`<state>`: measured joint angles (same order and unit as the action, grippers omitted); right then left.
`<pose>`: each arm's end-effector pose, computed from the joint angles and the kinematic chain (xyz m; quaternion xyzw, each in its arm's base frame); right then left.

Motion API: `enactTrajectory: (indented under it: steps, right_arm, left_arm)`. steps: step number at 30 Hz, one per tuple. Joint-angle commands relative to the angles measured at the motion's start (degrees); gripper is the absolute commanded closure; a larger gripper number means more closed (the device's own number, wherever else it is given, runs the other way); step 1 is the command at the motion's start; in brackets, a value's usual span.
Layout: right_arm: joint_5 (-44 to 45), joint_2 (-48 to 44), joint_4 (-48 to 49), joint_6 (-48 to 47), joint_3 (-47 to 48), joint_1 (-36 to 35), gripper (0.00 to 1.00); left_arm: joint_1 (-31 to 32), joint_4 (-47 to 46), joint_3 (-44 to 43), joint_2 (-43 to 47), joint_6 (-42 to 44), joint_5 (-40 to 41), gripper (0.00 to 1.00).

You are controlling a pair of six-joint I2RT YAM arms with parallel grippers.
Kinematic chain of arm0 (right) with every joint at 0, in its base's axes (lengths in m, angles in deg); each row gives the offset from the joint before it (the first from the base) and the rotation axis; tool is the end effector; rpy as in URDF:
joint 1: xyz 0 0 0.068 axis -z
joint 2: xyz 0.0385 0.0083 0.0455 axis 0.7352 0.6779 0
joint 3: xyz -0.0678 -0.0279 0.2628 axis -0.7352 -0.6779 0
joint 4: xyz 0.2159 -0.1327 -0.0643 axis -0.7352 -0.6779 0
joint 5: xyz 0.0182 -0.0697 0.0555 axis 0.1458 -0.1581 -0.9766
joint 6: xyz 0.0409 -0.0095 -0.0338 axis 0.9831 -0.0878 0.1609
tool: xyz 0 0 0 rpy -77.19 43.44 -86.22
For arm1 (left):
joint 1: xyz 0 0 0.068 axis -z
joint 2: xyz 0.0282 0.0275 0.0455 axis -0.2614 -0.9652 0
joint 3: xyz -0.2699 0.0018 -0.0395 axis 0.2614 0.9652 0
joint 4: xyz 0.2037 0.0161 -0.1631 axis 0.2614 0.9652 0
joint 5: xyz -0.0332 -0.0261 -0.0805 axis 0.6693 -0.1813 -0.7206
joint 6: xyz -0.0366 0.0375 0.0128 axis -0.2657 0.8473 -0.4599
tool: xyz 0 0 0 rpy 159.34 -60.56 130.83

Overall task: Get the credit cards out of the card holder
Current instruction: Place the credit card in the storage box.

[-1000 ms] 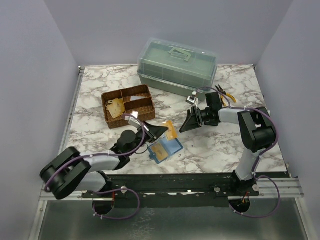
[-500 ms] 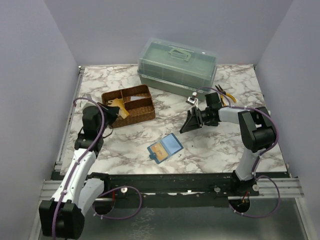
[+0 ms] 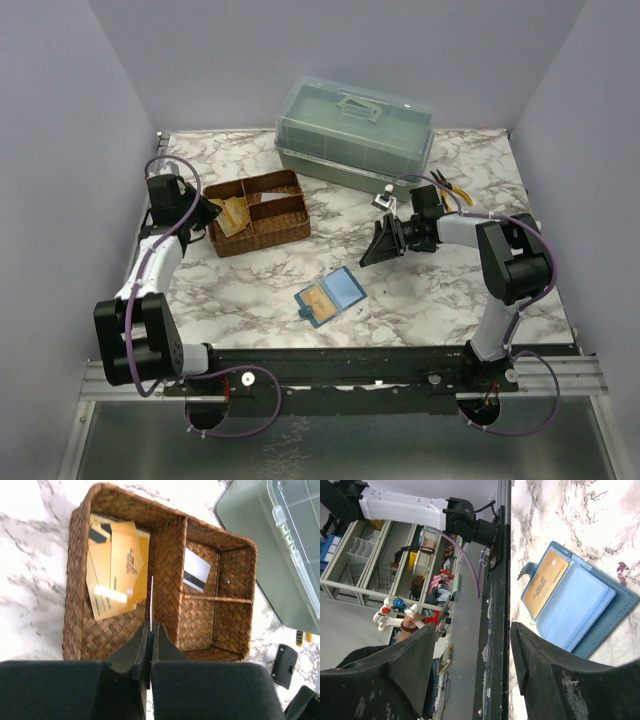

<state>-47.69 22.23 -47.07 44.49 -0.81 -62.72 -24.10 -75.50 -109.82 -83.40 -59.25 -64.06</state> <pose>0.3135 0.1233 0.1488 -0.2452 0.6675 0.7002 0.0635 0.2833 0.0349 0.2469 -0.2668 0.8363 -0.2206 0.4252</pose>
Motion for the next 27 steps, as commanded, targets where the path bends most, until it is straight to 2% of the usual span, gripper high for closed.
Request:
enactTrajectory:
  steps: [1,7,9,10,14,17,23,25,27]
  right_arm:
    - [-0.67,-1.31,-0.89,-1.18,1.10,-0.33,0.33]
    - [-0.85,-1.14,-0.90,-1.26,1.11,-0.33,0.33]
    - [-0.81,-1.05,-1.00,-1.31,1.15,-0.31,0.33]
    - [-0.85,-1.05,-0.96,-1.31,1.16,-0.32,0.33]
    - [-0.92,-0.96,-1.07,-1.42,1.19,-0.29,0.33]
    - [-0.94,-0.96,-1.24,-1.51,1.23,-0.28,0.33]
    - [-0.88,-0.96,-3.50,-3.52,2.11,-0.33,0.33]
    - [-0.73,-1.04,-5.15,-5.43,2.70,-0.33,0.33]
    - [-0.59,-1.18,-6.40,-6.32,2.92,-0.33,0.33]
  left_arm:
    - [-1.33,0.19,-5.47,-5.58,6.00,-1.70,1.00]
    - [-2.06,0.29,-10.00,-13.00,6.12,-4.34,0.99]
    - [-2.04,0.49,-11.46,-15.07,5.78,-5.54,0.93]
    - [-2.04,0.74,-12.19,-15.99,5.52,-5.90,0.88]
    - [-2.03,2.25,-14.60,-18.66,4.98,-5.69,0.53]
    - [-2.04,3.58,-15.96,-18.51,5.12,-3.64,0.42]
    - [-1.97,3.50,-14.97,-11.21,4.81,-0.10,0.33]
    - [-2.10,1.75,-12.78,-7.88,4.03,-1.50,0.23]
    - [-2.53,-1.83,-9.13,-4.52,1.61,-5.13,0.04]
